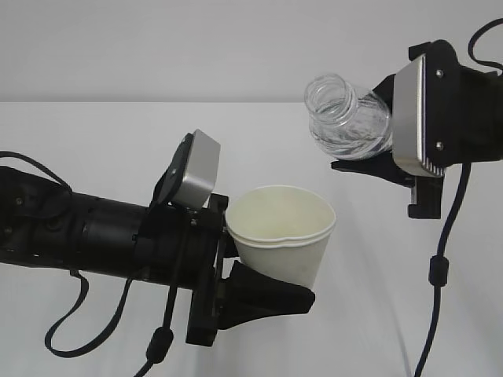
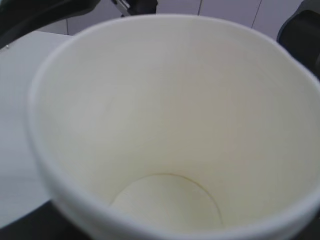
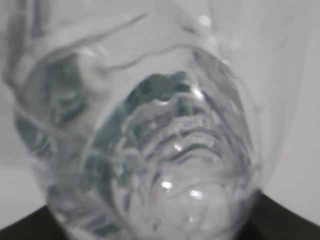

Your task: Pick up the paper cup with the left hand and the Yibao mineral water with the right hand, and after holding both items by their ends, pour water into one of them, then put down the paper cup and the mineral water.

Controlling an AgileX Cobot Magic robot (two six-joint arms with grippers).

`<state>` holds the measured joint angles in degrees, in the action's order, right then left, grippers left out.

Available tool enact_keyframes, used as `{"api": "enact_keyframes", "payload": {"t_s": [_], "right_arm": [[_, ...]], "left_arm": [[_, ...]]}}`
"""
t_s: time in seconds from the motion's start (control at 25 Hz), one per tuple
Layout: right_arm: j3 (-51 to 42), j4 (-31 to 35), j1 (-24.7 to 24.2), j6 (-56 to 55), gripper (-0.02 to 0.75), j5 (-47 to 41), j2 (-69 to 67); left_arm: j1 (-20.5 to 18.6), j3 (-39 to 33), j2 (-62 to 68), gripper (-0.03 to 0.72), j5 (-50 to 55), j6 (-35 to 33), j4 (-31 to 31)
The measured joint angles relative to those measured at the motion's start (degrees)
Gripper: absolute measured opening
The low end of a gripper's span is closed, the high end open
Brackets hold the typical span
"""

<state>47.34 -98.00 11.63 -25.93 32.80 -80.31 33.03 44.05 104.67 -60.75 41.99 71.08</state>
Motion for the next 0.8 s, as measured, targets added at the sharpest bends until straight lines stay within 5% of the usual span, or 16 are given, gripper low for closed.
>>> {"api": "enact_keyframes", "payload": {"t_s": [0.8], "right_arm": [[0.0,0.0,0.1,9.9,0.417,-0.6,0.0]], "left_arm": [[0.0,0.0,0.0,0.455,0.0,0.0,0.0]]}}
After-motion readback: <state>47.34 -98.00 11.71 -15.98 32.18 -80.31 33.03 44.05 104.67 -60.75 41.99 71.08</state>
